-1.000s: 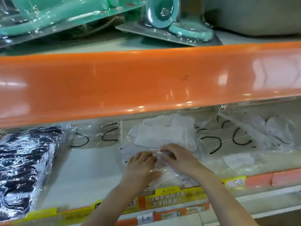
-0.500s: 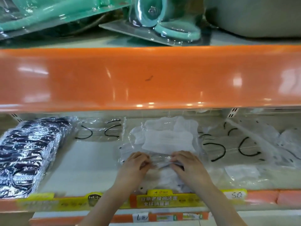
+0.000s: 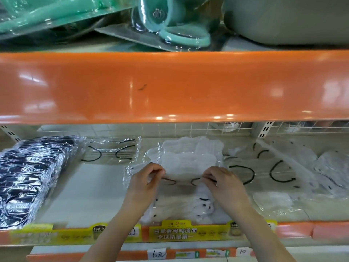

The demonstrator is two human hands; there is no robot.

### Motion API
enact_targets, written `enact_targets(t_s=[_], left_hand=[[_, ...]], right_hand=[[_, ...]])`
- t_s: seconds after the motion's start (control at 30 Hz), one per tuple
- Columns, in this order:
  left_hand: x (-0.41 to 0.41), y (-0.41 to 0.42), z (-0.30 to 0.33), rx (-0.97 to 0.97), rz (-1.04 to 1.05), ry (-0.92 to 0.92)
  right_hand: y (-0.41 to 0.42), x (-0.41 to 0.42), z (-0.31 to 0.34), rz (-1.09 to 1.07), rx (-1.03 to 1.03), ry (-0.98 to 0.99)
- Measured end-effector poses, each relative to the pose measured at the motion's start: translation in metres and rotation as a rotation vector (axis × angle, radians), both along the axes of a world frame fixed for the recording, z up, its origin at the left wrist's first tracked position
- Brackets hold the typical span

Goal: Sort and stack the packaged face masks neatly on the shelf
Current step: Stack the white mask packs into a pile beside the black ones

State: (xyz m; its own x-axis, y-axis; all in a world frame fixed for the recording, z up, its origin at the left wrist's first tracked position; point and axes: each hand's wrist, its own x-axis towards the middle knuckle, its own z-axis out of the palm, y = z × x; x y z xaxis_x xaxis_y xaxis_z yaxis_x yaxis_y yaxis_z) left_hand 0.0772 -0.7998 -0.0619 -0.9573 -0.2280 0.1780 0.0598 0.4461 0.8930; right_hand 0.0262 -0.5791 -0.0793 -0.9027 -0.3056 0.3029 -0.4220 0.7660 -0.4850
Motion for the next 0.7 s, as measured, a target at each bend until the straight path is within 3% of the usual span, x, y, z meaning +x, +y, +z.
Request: enact_targets(t_s=[0.2, 0.33, 0.5, 0.6, 0.7], left_hand=[[-0.004, -0.011, 0.006, 0.022, 0.082, -0.005], [-0.002, -0.014, 0.009, 0.190, 0.144, -0.040], [0.001, -0.016, 0.009, 0.328, 0.255, -0.060], [0.001, -0.023, 0.004, 0.408, 0.254, -0.168], [0.001, -0.035, 0.003, 0.509, 0.232, -0.293]], right_hand=[[0.001, -0.012, 0.020, -0.100, -0.257, -0.078], [0.002, -0.012, 0.033, -0.105, -0.348, -0.011], [-0.007, -0.008, 0.028, -0.116, -0.035, 0.530], [-0.025, 0.005, 0.020, 0.155, 0.020, 0.485], [-0.041, 0.017, 0.005, 0.326, 0.215, 0.357]])
